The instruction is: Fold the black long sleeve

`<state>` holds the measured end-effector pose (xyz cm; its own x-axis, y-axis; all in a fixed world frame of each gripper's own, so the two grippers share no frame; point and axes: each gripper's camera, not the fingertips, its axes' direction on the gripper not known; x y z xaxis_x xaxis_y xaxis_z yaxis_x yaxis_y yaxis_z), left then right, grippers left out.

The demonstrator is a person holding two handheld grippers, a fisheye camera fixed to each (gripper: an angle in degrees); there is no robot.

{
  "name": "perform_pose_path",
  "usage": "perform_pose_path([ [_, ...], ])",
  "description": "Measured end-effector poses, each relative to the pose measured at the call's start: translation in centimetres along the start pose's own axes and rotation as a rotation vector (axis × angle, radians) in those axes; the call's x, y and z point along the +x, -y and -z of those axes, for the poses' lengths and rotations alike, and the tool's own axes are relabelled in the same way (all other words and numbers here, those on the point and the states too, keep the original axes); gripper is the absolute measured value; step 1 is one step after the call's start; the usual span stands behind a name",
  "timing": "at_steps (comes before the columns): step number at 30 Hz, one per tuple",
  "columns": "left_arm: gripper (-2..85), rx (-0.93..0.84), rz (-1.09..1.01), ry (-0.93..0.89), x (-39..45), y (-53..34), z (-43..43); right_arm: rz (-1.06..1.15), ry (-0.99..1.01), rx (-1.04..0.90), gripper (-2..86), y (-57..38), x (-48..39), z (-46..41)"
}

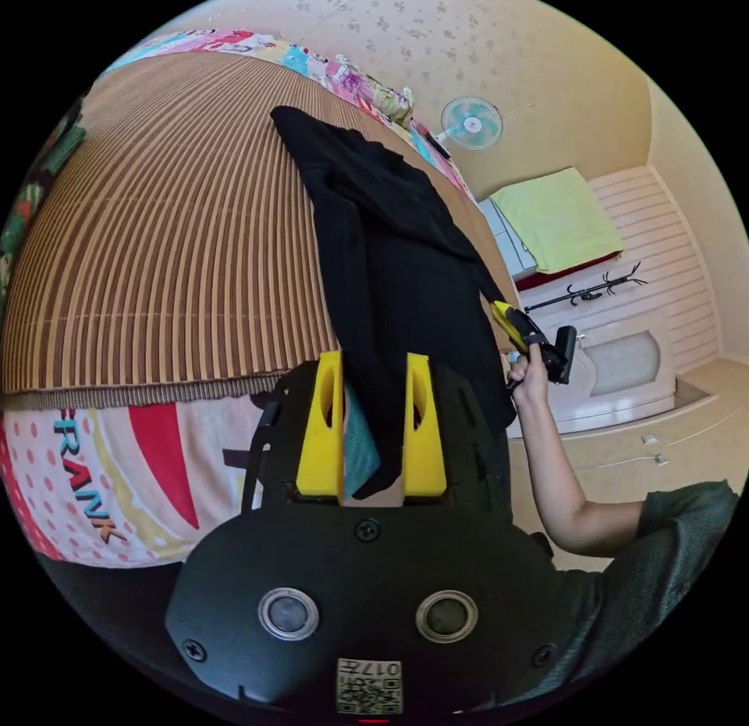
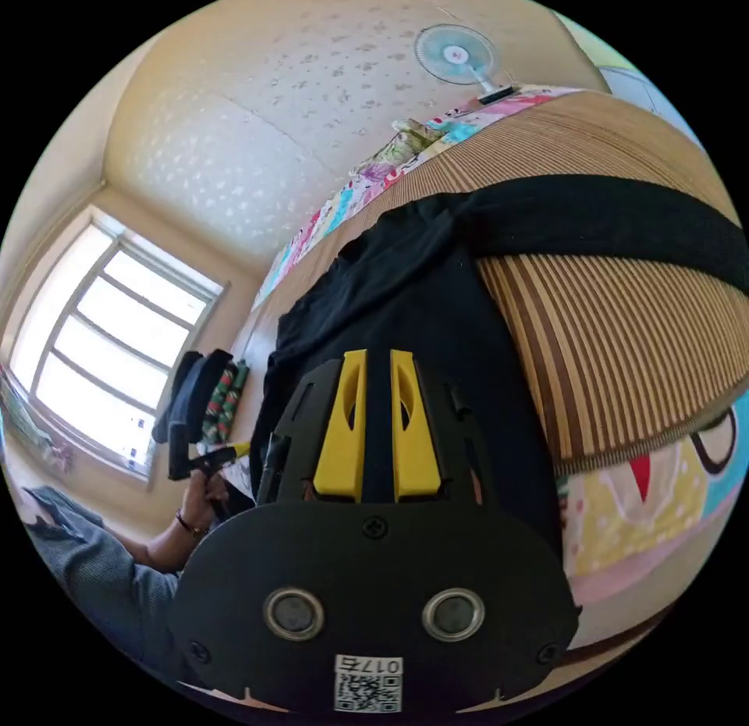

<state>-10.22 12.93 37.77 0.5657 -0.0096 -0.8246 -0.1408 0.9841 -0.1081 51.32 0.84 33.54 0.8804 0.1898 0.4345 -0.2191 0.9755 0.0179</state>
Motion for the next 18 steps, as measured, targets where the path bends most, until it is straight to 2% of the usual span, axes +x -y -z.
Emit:
perform_pose_path([
  [3,4.8,-0.099,-0.142,0.129,1.9,1.0,0.0,0.021,-0.133,-0.156,3.4,-3.1,-1.9,-1.9],
  [5,4.4,-0.111,-0.152,0.165,1.8,1.3,1.4,-0.047,-0.152,-0.098,2.7,-4.5,-2.5,-2.1],
  [6,4.2,-0.089,-0.140,0.186,1.4,1.3,2.7,-0.060,-0.111,-0.092,2.2,-5.1,-3.1,-2.2],
  [9,3.3,-0.012,-0.096,0.326,0.1,0.4,6.4,-0.022,0.061,-0.234,1.2,-5.3,-5.5,-4.5],
  [12,3.8,0.032,0.017,0.340,-2.8,-1.0,9.3,0.059,0.234,-0.346,0.9,-5.8,-8.0,-6.0],
  [14,4.8,0.070,0.087,0.295,-4.6,-2.3,11.1,0.047,0.362,-0.292,0.9,-6.1,-7.8,-4.9],
  [15,5.5,0.117,0.111,0.266,-5.3,-3.5,12.6,-0.006,0.407,-0.203,0.9,-6.3,-6.7,-3.4],
  [18,6.7,0.215,0.120,0.233,-5.9,-6.2,15.6,-0.156,0.350,-0.012,1.4,-6.4,-1.7,1.2],
])
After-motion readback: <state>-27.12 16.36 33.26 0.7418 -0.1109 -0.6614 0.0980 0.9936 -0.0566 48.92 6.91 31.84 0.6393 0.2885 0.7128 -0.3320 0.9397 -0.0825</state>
